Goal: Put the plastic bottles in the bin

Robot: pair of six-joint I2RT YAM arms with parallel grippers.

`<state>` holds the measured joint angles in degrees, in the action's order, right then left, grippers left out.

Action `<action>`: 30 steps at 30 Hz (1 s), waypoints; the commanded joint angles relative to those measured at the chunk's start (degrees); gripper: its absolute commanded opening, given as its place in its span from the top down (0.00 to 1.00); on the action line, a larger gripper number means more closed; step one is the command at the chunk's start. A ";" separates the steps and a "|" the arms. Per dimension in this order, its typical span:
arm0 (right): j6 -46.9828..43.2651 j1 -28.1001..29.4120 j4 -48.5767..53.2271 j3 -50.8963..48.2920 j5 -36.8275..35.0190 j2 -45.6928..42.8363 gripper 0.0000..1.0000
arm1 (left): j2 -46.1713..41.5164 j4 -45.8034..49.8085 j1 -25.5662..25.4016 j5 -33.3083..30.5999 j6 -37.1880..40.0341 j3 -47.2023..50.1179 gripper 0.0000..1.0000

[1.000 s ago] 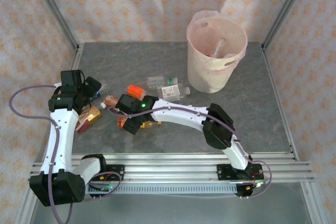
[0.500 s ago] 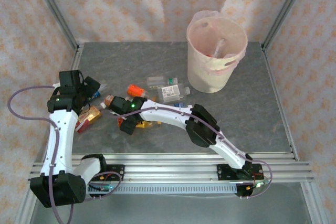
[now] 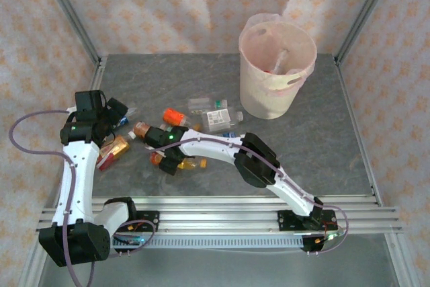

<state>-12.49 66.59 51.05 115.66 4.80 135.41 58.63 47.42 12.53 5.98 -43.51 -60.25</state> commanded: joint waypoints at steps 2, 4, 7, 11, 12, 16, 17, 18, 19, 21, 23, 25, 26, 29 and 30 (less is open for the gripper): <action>1.36 0.20 1.36 -1.95 2.27 -0.68 0.24 | -0.63 1.78 0.65 -0.27 0.26 0.40 0.00; 1.57 0.37 1.42 -2.68 2.87 -0.74 0.26 | -0.56 1.70 0.65 -0.13 0.26 0.38 0.00; 1.57 0.64 1.31 -3.88 3.46 -0.76 0.31 | -0.63 1.77 0.65 -0.11 0.26 0.40 0.00; 1.77 0.68 0.98 -5.13 3.57 -0.70 0.39 | -0.66 1.76 0.65 -0.01 0.22 0.37 0.00; 1.77 0.68 1.03 -5.18 3.58 -0.77 0.42 | -0.59 1.68 0.65 0.00 0.11 0.38 0.00; 1.86 0.74 0.94 -5.35 3.65 -2.01 0.51 | -0.64 1.70 0.73 0.11 0.09 0.20 0.00; 1.89 0.73 0.98 -5.34 3.71 -2.52 0.53 | -0.66 1.79 0.67 0.09 0.09 0.17 0.00; 1.98 0.75 1.00 -5.35 3.92 -3.22 0.55 | -0.68 1.79 0.74 0.00 0.09 0.10 0.00; 2.09 0.75 0.92 -5.50 4.06 -4.18 0.56 | -0.74 1.85 0.74 0.00 0.17 0.04 0.00; 2.38 0.78 0.72 -5.93 4.19 -6.16 0.57 | -0.84 1.94 0.74 -0.03 0.18 -0.04 0.00; 2.77 0.74 0.48 -6.55 4.15 -8.74 0.58 | -0.98 1.92 0.74 -0.02 0.26 -0.11 0.00; 3.12 0.81 0.54 -7.04 3.46 -11.77 0.59 | -1.07 1.94 0.78 0.08 0.43 -0.13 0.00; 3.53 0.72 0.48 -7.31 2.54 -13.09 0.61 | -1.16 1.84 0.74 0.25 0.67 -0.21 0.00; 5.54 -0.47 0.54 -7.57 0.59 -17.60 0.67 | -1.48 1.59 0.79 1.00 1.38 -0.24 0.00; 6.57 -1.34 0.48 -7.68 0.48 -19.27 0.69 | -1.67 1.45 0.74 1.34 1.56 -0.28 0.00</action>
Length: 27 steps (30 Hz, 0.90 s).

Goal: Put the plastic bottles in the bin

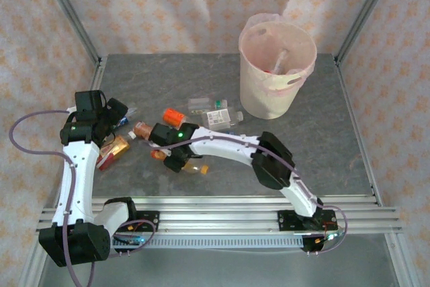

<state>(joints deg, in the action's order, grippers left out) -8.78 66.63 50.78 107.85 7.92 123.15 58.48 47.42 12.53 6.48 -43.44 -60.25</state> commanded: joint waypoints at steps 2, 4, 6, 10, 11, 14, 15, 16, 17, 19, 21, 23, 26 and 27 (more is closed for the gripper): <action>5.09 -3.45 0.03 -0.79 -2.23 -10.70 0.71 | -2.00 0.85 0.79 1.50 1.84 0.04 0.00; 6.90 -5.70 -1.37 -1.89 -2.27 -14.73 0.73 | -2.65 0.05 0.74 2.24 2.12 0.37 0.00; 8.08 -7.68 -2.61 -2.39 -3.58 -18.24 0.76 | -3.34 -0.88 0.74 2.97 2.29 0.77 0.00; 10.03 -11.98 -5.20 -2.48 -8.44 -24.39 0.81 | -4.62 -2.97 0.73 4.62 2.26 1.64 0.00; 10.24 -13.27 -6.04 -2.44 -10.00 -25.61 0.81 | -4.97 -3.51 0.73 5.06 2.07 1.90 0.00; 11.14 -17.43 -7.06 -0.17 -12.46 -27.63 0.81 | -5.87 -5.66 0.65 6.88 1.54 2.96 0.00; 11.18 -18.82 -7.31 1.13 -12.86 -27.99 0.81 | -6.20 -6.53 0.65 7.66 1.35 3.51 0.00; 11.19 -19.94 -7.61 2.34 -13.29 -28.09 0.81 | -6.40 -7.30 0.65 8.28 1.21 3.85 0.00; 11.11 -21.19 -8.09 3.75 -13.74 -28.27 0.81 | -6.58 -8.21 0.65 8.98 0.96 4.34 0.00; 11.32 -23.57 -9.21 6.40 -14.37 -28.09 0.81 | -6.86 -9.62 0.56 9.97 0.41 5.25 0.00; 12.35 -26.15 -10.71 8.89 -15.08 -27.73 0.81 | -7.02 -10.89 0.32 10.89 -0.10 6.06 0.00; 13.65 -28.64 -12.59 10.38 -15.32 -27.16 0.81 | -7.15 -11.80 -0.11 11.37 -0.31 6.61 0.00; 16.45 -32.42 -14.53 12.93 -15.83 -25.60 0.80 | -7.32 -12.86 -0.88 11.54 -0.34 7.34 0.00; 17.33 -33.76 -14.90 13.90 -16.07 -24.95 0.80 | -7.37 -13.19 -1.15 11.64 -0.33 7.44 0.00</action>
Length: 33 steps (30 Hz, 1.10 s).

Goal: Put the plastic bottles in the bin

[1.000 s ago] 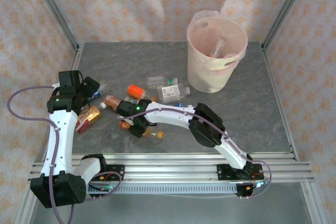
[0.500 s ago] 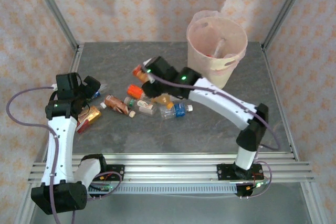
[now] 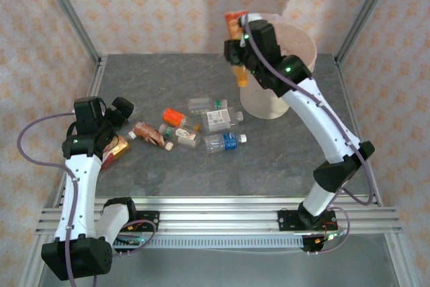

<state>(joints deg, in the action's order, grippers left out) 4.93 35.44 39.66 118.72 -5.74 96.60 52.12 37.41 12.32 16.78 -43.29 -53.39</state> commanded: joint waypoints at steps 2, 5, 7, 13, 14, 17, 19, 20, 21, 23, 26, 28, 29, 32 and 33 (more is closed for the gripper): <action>5.05 -4.87 -3.89 5.20 -3.46 3.29 0.80 | -0.97 -3.54 -1.45 1.35 -0.33 0.75 0.00; 7.09 -8.19 -3.36 9.22 -5.82 6.49 0.79 | -0.88 -4.30 -2.23 1.39 -0.13 0.82 0.00; 9.01 -10.09 -2.20 12.12 -7.50 8.97 0.78 | -0.92 -4.99 -3.00 1.47 0.00 0.97 0.00; 14.58 -14.46 1.78 19.90 -9.35 16.32 0.75 | -0.53 -6.89 -5.25 2.63 1.50 1.18 0.00; 15.17 -14.81 1.99 20.76 -9.59 17.35 0.75 | -0.49 -7.08 -5.53 2.69 1.79 1.11 0.00; 16.90 -15.60 2.49 22.20 -10.95 19.90 0.75 | -0.26 -7.67 -6.19 2.75 2.33 0.92 0.00; 18.42 -16.07 3.08 22.67 -12.06 21.26 0.74 | -0.14 -8.09 -6.49 2.99 2.33 0.92 0.00; 19.49 -16.30 3.45 22.70 -12.20 21.87 0.74 | 0.04 -8.22 -6.69 3.14 2.42 0.92 0.00; 20.31 -16.52 3.72 22.54 -12.21 22.30 0.74 | 0.20 -8.32 -6.91 3.26 2.55 0.92 0.00; 21.90 -16.76 4.21 22.22 -11.78 23.25 0.70 | 0.57 -8.23 -7.26 3.37 2.83 1.06 0.00; 23.97 -16.89 4.96 22.12 -11.81 24.60 0.69 | 0.94 -8.12 -7.57 3.40 3.10 1.10 0.00; 25.01 -16.82 5.54 22.02 -11.82 25.28 0.68 | 0.96 -8.09 -7.79 3.59 3.21 1.27 0.00; 25.38 -16.86 5.78 21.96 -11.69 25.50 0.66 | 0.88 -8.01 -7.92 3.62 3.34 1.21 0.00; 26.24 -16.88 6.48 21.32 -11.50 25.91 0.60 | 0.52 -7.72 -8.01 3.45 3.73 1.22 0.00; 26.47 -16.93 6.73 20.98 -11.49 25.92 0.58 | 0.45 -7.62 -8.04 3.36 3.82 1.27 0.00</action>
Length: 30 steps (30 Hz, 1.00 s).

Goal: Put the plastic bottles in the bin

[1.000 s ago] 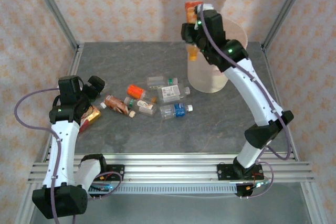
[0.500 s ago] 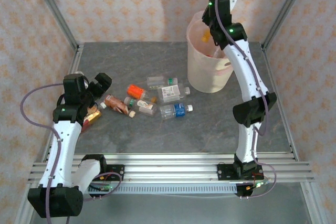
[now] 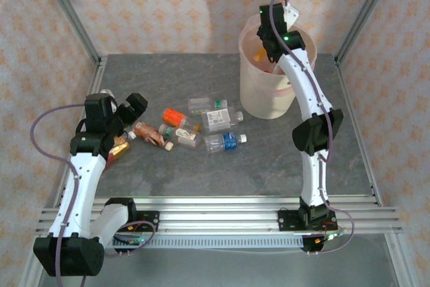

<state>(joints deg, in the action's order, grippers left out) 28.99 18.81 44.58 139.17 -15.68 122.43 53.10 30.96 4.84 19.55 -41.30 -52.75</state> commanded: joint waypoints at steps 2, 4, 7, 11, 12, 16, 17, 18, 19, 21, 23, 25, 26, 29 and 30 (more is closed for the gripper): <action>2.72 -0.36 2.43 -0.36 -1.71 -0.02 0.53 | -0.63 -1.16 -0.62 0.25 1.97 0.68 0.00; 2.91 -0.49 2.99 -1.11 -1.69 -0.33 0.46 | -0.54 -1.30 -0.63 0.23 1.89 0.73 0.00; 2.49 -0.60 2.91 -2.75 -1.78 -1.62 0.37 | -0.38 -1.72 -0.80 0.35 1.68 1.06 0.00; 1.65 -0.67 1.63 -6.21 -3.64 -4.58 0.25 | -0.02 -2.39 -1.15 0.33 1.57 1.36 0.00; 1.39 -0.68 1.17 -7.10 -4.05 -5.45 0.23 | 0.15 -2.44 -1.15 0.31 1.62 1.39 0.00; 0.11 -0.75 -0.56 -11.19 -6.42 -9.08 0.08 | 0.59 -2.79 -1.48 0.31 1.48 1.51 0.00; -0.26 -0.76 -0.68 -11.99 -7.14 -10.14 0.05 | 0.68 -2.89 -1.57 0.31 1.42 1.53 0.00; -0.67 -0.78 -0.86 -12.67 -7.69 -10.84 0.03 | 0.76 -2.92 -1.66 0.31 1.40 1.51 0.00; -1.16 -0.84 -1.02 -13.41 -8.36 -11.76 0.00 | 0.86 -3.01 -1.68 0.32 1.40 1.43 0.00; -2.27 -0.83 -1.37 -14.75 -9.09 -13.47 0.01 | 0.95 -3.14 -1.76 0.31 1.40 1.45 0.00; -3.60 -0.86 -1.75 -16.26 -9.04 -15.38 0.01 | 1.03 -3.27 -1.87 0.33 1.40 1.42 0.00; -5.08 -0.85 -1.84 -17.59 -8.22 -17.20 0.01 | 1.04 -3.36 -2.03 0.16 1.23 1.43 0.00; -5.74 -0.84 -1.54 -18.07 -7.53 -18.15 0.01 | 1.08 -3.45 -2.18 0.14 1.22 1.39 0.00; -7.48 -0.87 -1.14 -19.98 -4.93 -21.05 0.01 | 1.28 -3.76 -2.38 -0.04 0.96 1.43 0.00; -8.03 -0.81 -1.44 -21.18 -3.70 -22.39 0.01 | 1.29 -3.95 -2.54 -0.04 0.80 1.42 0.00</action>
<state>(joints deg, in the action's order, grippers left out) 24.05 18.31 43.48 120.07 -21.04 103.48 54.13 28.84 2.94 19.53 -40.51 -51.90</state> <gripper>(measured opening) 0.992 0.999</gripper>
